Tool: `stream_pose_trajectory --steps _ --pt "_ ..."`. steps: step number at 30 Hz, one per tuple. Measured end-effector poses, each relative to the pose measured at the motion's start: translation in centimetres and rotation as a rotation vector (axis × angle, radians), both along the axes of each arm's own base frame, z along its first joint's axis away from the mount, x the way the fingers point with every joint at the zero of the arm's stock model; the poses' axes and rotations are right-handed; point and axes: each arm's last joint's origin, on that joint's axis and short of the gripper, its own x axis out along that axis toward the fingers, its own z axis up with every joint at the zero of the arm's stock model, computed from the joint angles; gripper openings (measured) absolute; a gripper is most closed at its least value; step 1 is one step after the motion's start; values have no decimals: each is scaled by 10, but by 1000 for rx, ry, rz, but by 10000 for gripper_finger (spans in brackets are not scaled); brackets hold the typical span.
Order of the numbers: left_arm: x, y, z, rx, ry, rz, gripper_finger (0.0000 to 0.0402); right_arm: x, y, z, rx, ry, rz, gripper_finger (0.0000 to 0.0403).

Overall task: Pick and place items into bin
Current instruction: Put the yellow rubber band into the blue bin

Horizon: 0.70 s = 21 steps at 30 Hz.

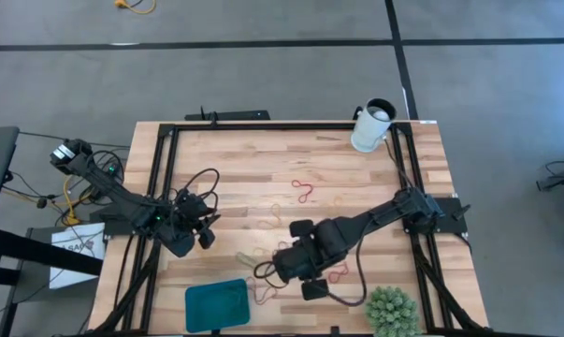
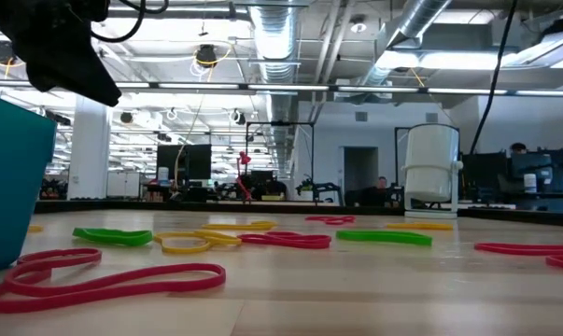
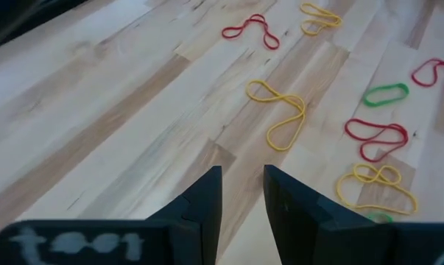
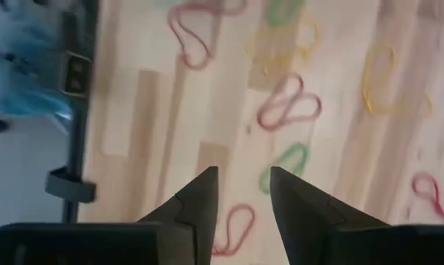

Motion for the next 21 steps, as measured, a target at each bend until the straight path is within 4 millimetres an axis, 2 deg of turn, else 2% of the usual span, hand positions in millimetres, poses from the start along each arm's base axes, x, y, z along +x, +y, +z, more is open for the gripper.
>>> stream_pose_trajectory --steps 5,8,11,14,21 --pt "0 0 0 -25 -9 14 91 -11 3 3 -66 18 -13 118" --pt "0 0 0 -26 -9 14 91 -22 1 22 -92 -45 -21 118" --pt "0 0 0 -29 -9 14 91 -33 -4 38 -130 -110 -111 118" --pt "0 -1 0 -33 -10 12 91 -38 -9 47 -145 -155 -221 118" --pt "0 -1 0 -35 -8 11 91 -64 -11 63 -145 -189 -204 123"
